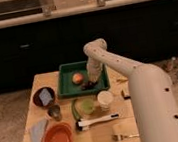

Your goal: Place grapes in red bowl

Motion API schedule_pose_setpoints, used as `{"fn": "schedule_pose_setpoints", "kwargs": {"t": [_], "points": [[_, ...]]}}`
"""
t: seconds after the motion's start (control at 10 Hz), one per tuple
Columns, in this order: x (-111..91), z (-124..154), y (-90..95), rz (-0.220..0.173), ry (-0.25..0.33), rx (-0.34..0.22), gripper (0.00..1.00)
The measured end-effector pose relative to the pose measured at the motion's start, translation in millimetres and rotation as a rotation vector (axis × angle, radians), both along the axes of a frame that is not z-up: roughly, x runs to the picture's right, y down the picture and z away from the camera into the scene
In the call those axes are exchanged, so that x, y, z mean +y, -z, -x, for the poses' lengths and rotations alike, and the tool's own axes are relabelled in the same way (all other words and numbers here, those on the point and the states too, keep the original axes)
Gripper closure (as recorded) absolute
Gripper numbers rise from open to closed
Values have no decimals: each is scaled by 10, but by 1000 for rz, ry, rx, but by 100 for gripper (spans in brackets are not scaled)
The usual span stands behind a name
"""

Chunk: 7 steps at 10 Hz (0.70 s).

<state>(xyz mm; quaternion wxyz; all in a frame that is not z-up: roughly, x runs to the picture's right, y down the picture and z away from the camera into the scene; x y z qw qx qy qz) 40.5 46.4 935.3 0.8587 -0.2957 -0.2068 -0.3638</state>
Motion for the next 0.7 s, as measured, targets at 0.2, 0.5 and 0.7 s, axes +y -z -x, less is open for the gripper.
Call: {"fn": "schedule_pose_setpoints", "kwargs": {"t": [0.2, 0.5, 0.7], "points": [[-9, 22, 12, -6, -1, 3, 100], [-15, 37, 19, -18, -4, 3, 80], [-16, 40, 21, -20, -7, 2, 60]]}}
